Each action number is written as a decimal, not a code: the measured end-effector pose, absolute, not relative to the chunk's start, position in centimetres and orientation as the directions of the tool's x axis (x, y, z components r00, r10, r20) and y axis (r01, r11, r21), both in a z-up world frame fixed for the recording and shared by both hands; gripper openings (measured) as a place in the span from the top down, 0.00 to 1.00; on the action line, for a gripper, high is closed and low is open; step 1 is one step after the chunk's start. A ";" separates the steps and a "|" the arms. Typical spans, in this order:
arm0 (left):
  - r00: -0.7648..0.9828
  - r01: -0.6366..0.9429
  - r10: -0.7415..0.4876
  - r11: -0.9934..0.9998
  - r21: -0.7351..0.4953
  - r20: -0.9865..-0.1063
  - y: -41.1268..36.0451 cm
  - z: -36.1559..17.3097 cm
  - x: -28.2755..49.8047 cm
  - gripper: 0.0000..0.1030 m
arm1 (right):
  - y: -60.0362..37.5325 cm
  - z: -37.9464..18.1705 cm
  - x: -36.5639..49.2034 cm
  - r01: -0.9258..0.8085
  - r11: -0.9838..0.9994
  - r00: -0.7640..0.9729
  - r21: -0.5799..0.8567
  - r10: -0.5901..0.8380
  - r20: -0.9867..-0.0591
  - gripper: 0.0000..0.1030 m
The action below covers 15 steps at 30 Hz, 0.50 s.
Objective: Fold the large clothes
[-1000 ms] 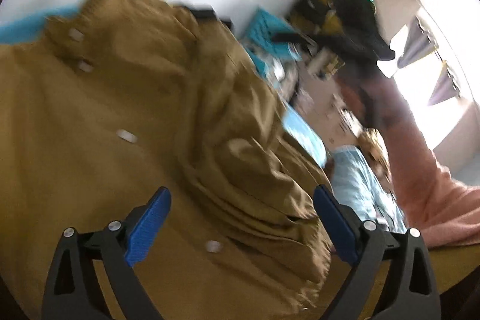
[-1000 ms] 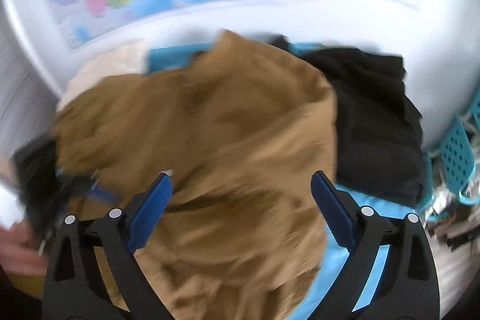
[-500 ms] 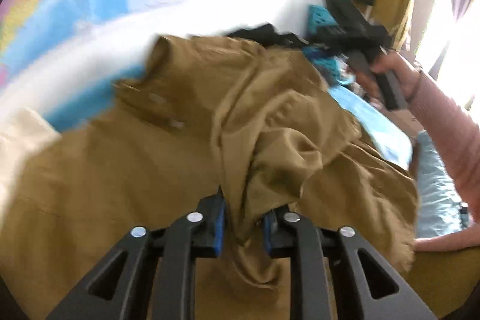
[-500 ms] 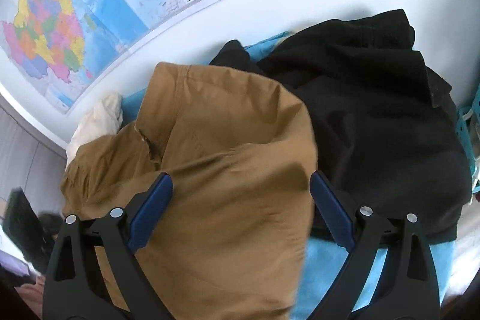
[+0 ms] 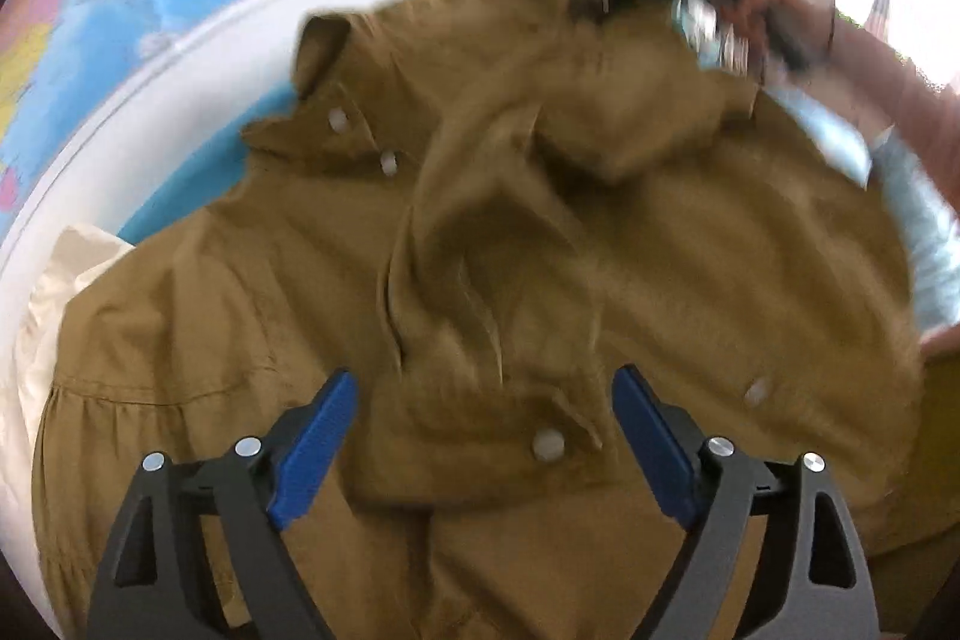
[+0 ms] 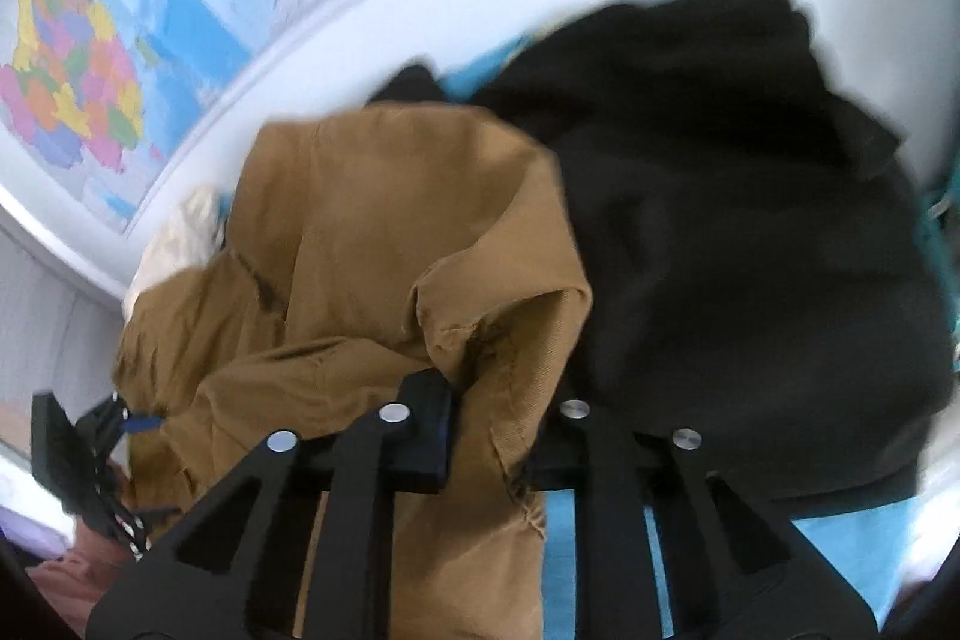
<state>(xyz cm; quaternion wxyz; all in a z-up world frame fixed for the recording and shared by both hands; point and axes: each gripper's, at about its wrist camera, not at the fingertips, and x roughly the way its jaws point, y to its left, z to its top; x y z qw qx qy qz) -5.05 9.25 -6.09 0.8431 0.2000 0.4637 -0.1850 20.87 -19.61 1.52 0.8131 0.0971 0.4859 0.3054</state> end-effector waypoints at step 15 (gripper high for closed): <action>0.563 0.268 -0.096 0.961 0.071 -0.821 16.9 -4.2 -2.6 0.67 | -19.9 5.1 16.2 -0.436 0.847 0.527 0.304 0.515 -0.676 0.46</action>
